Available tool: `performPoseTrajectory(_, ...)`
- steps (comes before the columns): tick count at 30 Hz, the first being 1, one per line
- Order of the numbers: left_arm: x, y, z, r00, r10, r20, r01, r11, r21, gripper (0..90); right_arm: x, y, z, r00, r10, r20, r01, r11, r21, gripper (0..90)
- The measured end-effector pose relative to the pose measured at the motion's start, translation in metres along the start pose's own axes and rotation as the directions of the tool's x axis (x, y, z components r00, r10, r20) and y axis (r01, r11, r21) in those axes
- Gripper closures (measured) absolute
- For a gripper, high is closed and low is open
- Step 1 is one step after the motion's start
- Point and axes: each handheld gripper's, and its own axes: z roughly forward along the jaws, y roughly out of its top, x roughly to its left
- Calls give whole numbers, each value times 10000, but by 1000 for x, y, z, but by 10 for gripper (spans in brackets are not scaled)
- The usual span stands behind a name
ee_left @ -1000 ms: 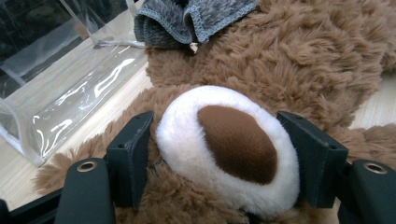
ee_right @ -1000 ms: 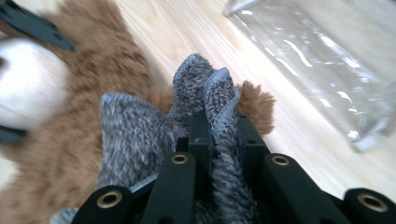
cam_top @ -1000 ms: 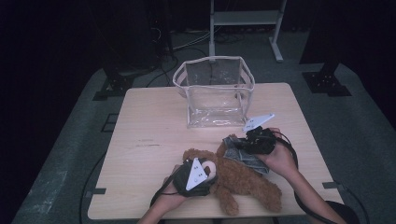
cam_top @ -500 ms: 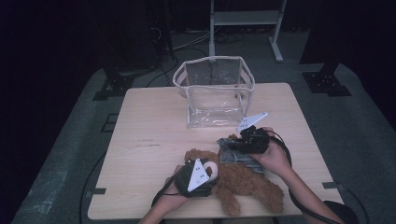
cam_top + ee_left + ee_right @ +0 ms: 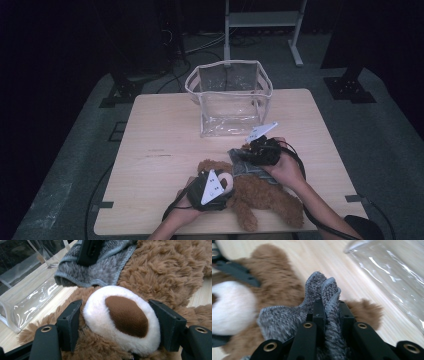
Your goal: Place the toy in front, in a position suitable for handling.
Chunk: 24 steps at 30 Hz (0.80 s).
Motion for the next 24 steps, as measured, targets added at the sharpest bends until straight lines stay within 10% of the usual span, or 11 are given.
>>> performPoseTrajectory(12,-4,1,1,9995,299,-99,-299,9995,36,299,24,11,-1,9973,-498,-542,500,9987,16,793)
performPoseTrajectory(19,-2,0,0,9997,248,-45,-248,9997,-16,302,0,4,8,9999,-33,112,30,9995,307,794)
performPoseTrajectory(24,-2,0,1,9997,236,-51,-236,9997,14,301,-5,-2,-6,9989,330,-328,-334,9994,-127,794)
